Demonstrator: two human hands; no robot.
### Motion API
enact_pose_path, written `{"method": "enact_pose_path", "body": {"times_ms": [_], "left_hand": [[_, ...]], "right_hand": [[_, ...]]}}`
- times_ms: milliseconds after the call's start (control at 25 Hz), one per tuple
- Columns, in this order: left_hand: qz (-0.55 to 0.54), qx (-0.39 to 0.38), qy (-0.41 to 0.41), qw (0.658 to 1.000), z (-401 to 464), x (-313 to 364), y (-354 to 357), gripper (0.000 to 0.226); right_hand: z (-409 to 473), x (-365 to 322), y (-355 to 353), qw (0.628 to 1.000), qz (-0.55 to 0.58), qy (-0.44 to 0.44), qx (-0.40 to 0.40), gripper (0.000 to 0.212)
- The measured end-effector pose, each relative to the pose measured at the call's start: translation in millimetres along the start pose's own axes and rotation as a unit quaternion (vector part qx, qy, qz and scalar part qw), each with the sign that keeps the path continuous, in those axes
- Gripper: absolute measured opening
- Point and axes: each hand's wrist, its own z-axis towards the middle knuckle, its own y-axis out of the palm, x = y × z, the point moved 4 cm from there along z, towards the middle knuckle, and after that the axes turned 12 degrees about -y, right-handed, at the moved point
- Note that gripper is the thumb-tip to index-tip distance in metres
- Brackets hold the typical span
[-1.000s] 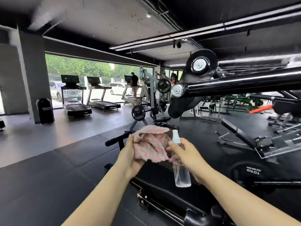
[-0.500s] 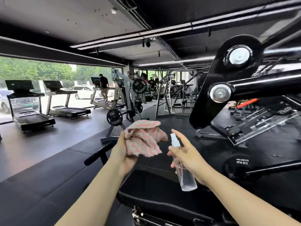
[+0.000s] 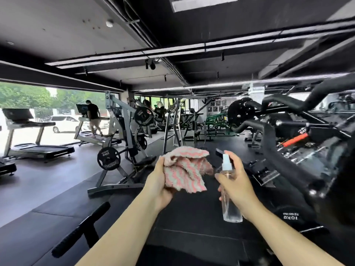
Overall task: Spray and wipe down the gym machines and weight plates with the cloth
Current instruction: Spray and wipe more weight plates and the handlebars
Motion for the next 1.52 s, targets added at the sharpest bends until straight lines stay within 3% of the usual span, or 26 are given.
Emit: {"method": "enact_pose_path", "body": {"times_ms": [200, 440, 640, 840, 920, 1040, 1240, 1320, 1440, 1520], "left_hand": [[0.039, -0.09, -0.044, 0.994, 94, 20, 34, 0.044], [0.104, -0.246, -0.129, 0.955, 156, 18, 114, 0.037], [0.13, -0.381, -0.145, 0.904, 156, -8, 199, 0.035], [0.132, -0.481, -0.107, 0.86, 142, -20, 276, 0.028], [0.152, -0.496, -0.049, 0.853, 145, -23, 303, 0.027], [0.216, -0.502, 0.106, 0.831, 151, -27, 332, 0.033], [0.266, -0.478, 0.274, 0.791, 159, -38, 375, 0.031], [0.315, -0.478, 0.354, 0.739, 163, -46, 394, 0.033], [0.383, -0.5, 0.473, 0.616, 169, -58, 408, 0.039], [0.392, -0.509, 0.513, 0.57, 169, -57, 411, 0.04]], "right_hand": [[52, 13, 0, 0.981, -0.158, -0.045, 0.104, 0.068], [79, -10, -21, 0.921, -0.31, -0.049, 0.233, 0.069], [74, -63, -65, 0.831, -0.437, -0.03, 0.342, 0.072], [78, -91, -84, 0.756, -0.508, -0.044, 0.411, 0.071], [82, -97, -93, 0.728, -0.514, -0.046, 0.451, 0.069], [79, -112, -107, 0.691, -0.52, -0.05, 0.5, 0.067], [59, -132, -121, 0.592, -0.589, -0.013, 0.55, 0.061], [52, -137, -118, 0.554, -0.616, -0.006, 0.56, 0.059], [42, -144, -115, 0.487, -0.649, 0.011, 0.584, 0.057], [35, -150, -114, 0.448, -0.66, 0.041, 0.602, 0.056]]}}
